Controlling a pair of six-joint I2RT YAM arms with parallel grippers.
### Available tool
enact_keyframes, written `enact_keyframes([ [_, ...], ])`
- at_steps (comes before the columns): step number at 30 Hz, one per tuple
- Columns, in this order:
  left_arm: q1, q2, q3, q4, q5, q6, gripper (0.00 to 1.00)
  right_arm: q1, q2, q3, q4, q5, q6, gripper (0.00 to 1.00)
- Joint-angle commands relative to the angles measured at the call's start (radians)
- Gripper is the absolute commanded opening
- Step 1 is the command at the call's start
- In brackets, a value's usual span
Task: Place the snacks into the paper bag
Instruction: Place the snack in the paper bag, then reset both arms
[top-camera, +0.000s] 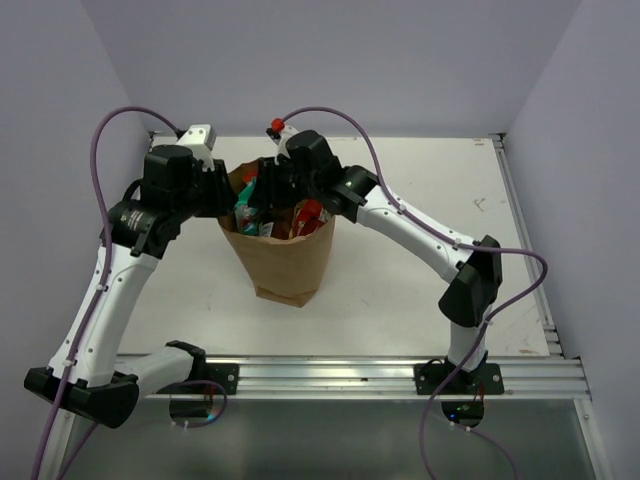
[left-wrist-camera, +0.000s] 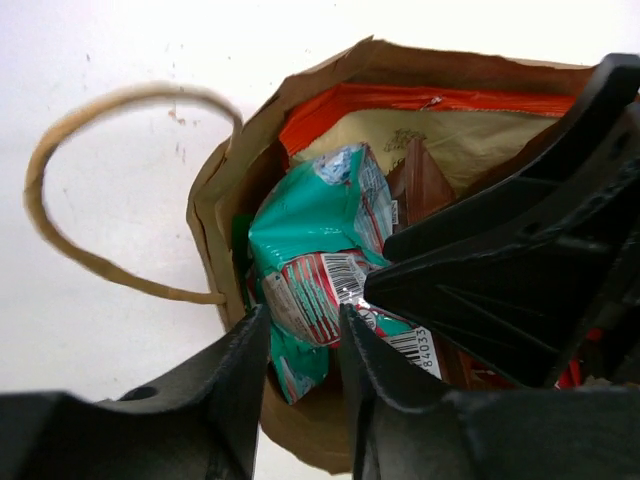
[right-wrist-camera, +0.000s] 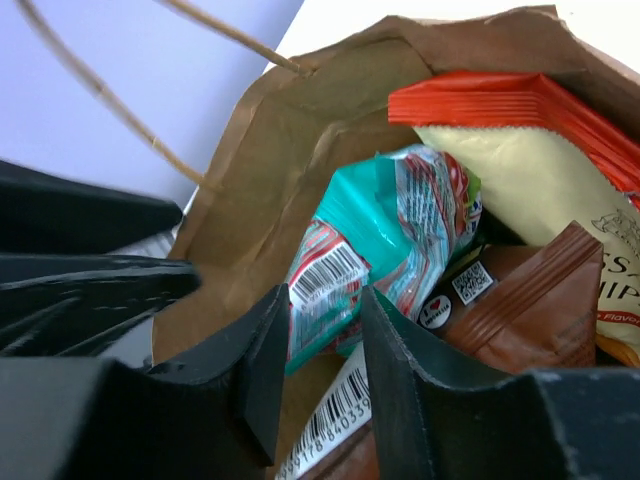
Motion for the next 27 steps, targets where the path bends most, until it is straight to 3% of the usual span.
enact_keyframes([
  [1,-0.001,-0.042,0.081,0.027,-0.031,-0.005,0.43,0.007,-0.028,0.032,0.028,-0.051,-0.057,0.40],
  [3,-0.001,-0.058,0.102,0.028,-0.046,-0.007,0.54,0.007,-0.054,0.055,0.011,-0.047,-0.091,0.43],
  [10,-0.001,-0.116,0.142,0.060,-0.112,-0.007,0.80,0.006,-0.149,0.142,-0.044,0.071,-0.215,0.69],
  [15,-0.001,-0.184,0.141,0.094,-0.202,0.007,0.96,0.006,-0.241,0.147,-0.095,0.300,-0.329,0.83],
  [22,-0.001,-0.334,0.075,0.203,-0.400,0.041,1.00,0.006,-0.520,-0.065,-0.041,0.693,-0.403,0.98],
  [27,-0.001,-0.461,0.003,0.290,-0.486,0.117,1.00,0.006,-0.709,-0.277,0.020,0.913,-0.438,0.99],
])
